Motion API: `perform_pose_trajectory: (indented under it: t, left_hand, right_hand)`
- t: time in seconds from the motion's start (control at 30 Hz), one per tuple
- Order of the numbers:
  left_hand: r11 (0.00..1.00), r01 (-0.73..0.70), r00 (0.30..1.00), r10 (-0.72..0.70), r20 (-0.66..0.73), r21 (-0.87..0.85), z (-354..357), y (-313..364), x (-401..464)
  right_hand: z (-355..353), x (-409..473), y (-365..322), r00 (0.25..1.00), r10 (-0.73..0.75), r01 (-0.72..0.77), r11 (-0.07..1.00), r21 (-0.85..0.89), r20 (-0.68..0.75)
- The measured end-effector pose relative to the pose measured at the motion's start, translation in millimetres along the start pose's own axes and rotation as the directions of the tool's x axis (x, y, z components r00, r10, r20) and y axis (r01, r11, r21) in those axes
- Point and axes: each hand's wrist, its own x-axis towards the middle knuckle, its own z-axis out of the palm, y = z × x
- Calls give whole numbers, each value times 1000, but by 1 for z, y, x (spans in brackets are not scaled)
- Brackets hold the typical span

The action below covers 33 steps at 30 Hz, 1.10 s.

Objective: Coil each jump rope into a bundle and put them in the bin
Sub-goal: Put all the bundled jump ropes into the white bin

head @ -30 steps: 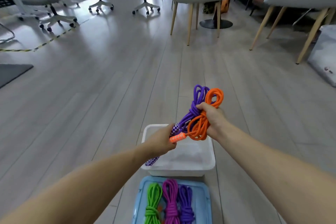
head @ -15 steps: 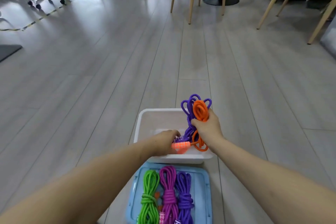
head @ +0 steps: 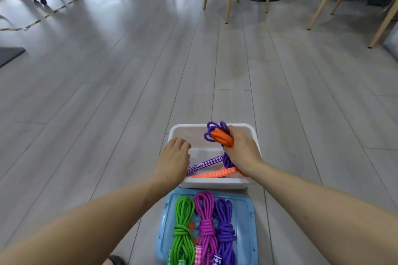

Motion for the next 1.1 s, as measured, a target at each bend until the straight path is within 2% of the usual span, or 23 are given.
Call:
perform_pose_trajectory:
  t: [0.07,0.13,0.17,0.23,0.33,0.43,0.53,0.63,0.83,0.93,1.0,1.1]
  left_hand:
    - [995,18,1000,-21,-22,-97,2,2,-2]
    - [990,43,999,-47,-27,-132,1,5,-1]
    - [989,48,998,-52,-28,-139,0,7,-2]
    - [988,39,998,-44,-35,-147,-1,8,-2]
    - [991,14,999,-19,-31,-133,-1,8,-1]
    - [994,4,999,-8,-32,-114,0,5,-2]
    - [995,7,1000,-9,-22,-102,0,6,-2]
    - [997,0,1000,-1,-13,-79,1,4,-2]
    - [998,5,1000,-5,4,-60,2,5,0]
    - [999,-25,1000,25,2,-33,5,1,1]
    - [999,-50,998,51,21,-5,9,-3,3]
    - [997,-61,995,57,80,41,11,-2,5]
  right_hand:
    - [5,9,0,988,-129,145,963,-225,85]
    - [12,17,-6,937,-208,323,820,-471,280]
    - [19,19,-7,911,-217,385,755,-531,352]
    - [35,21,-4,883,-178,419,716,-559,434]
    - [45,22,1,862,-86,343,824,-451,500]
    - [33,21,4,857,-109,315,885,-343,504]
    - [20,20,17,880,-86,301,862,-408,467]
    - [16,19,27,920,4,163,905,-393,391]
    - [20,20,22,866,44,164,916,-367,498]
    - [17,26,21,918,70,87,925,-370,391]
    - [16,26,21,952,30,100,911,-401,305]
    - [19,22,28,951,30,125,875,-468,309]
